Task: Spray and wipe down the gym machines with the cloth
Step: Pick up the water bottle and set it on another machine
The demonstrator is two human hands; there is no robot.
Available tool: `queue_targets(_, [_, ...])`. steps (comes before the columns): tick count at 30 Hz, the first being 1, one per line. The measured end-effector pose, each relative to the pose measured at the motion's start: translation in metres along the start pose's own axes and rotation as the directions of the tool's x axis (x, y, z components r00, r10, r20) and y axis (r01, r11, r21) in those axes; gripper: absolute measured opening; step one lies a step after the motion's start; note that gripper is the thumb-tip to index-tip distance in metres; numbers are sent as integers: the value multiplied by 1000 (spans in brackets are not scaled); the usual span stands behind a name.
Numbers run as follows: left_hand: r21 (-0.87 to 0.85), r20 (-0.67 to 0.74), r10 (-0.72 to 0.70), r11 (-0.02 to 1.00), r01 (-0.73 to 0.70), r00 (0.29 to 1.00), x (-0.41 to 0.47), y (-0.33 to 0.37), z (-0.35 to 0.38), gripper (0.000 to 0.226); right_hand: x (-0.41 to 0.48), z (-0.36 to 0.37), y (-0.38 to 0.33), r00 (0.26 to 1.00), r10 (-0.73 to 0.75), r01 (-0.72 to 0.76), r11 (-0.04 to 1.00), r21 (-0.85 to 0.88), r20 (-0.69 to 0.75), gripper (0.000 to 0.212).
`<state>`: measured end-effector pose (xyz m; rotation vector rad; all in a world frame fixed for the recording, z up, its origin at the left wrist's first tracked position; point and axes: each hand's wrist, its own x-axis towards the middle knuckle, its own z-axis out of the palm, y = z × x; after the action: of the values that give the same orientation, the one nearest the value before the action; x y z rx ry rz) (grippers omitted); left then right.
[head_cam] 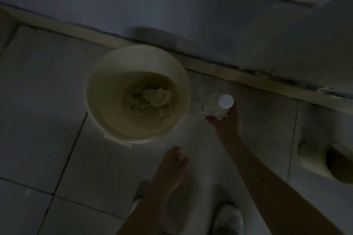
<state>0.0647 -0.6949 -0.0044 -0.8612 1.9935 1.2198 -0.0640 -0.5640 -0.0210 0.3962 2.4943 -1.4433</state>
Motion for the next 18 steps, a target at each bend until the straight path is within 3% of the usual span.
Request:
queue_targets(9, [41,34,-20,999,19,999,35,-12,2,40,-1,26,40,1000,17,-17,1000,-26,-4,69])
queue_targets(16, [48,36,-24,999,22,999,29,-3,4,39,2,30,49,991,77,-64,991,-118,108,111])
queue_targets(18, [41,36,-27,999,25,999,25,2,4,37,2,23,46,982,102,-76,984,-164,157,114])
